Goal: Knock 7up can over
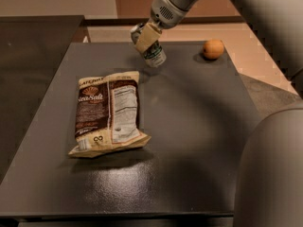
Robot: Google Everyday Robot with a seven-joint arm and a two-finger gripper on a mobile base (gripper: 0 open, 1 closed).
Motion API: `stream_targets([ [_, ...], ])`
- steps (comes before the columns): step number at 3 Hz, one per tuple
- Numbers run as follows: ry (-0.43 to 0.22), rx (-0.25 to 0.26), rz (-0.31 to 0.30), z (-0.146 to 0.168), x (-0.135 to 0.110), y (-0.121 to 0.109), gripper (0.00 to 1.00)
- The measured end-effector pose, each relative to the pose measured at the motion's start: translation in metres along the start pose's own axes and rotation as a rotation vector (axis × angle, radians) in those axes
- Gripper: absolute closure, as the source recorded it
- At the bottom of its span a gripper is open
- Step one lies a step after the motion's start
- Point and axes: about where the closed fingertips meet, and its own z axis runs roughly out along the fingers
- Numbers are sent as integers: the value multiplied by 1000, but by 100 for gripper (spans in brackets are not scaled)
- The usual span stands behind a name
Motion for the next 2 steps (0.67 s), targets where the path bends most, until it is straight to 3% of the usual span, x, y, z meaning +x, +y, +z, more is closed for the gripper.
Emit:
stream_targets([
  [2, 265, -90, 25, -5, 46, 24, 100],
])
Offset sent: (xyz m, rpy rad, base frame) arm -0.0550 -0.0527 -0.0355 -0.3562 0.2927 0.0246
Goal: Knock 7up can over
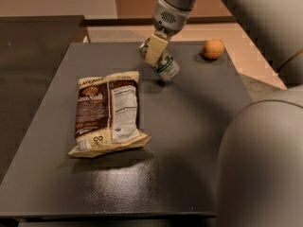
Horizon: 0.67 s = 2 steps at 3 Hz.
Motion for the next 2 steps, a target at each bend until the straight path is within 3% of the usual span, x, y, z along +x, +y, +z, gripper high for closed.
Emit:
stream_targets([
  [1, 101, -29, -11, 10, 9, 3, 91],
  [2, 158, -37, -18, 19, 10, 1, 73],
])
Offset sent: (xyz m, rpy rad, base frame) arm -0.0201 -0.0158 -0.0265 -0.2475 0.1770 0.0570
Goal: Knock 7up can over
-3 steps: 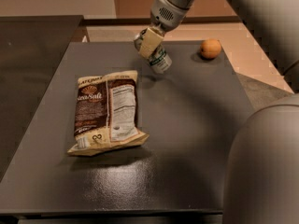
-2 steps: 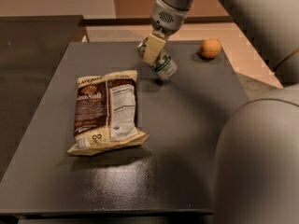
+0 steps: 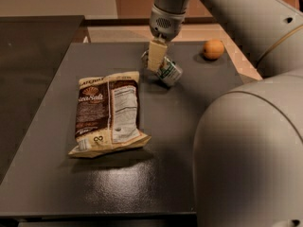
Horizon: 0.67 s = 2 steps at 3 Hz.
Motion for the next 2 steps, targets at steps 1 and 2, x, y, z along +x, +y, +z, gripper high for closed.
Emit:
stream_targets([
  [1, 31, -13, -3, 9, -3, -1, 49],
  [2, 45, -27, -8, 18, -5, -3, 26],
])
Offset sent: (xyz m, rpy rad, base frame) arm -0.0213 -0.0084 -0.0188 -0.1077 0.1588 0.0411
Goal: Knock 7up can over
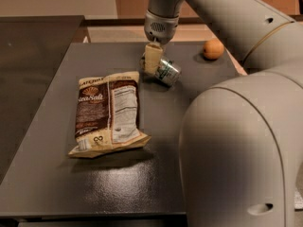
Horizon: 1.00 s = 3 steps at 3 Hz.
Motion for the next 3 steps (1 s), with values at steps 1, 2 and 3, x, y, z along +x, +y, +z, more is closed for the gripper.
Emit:
stream_targets([
  [1, -26, 23, 0, 2, -8, -7, 4],
  [2, -45, 40, -1, 5, -14, -12, 0],
  [3, -45, 40, -1, 5, -14, -12, 0],
])
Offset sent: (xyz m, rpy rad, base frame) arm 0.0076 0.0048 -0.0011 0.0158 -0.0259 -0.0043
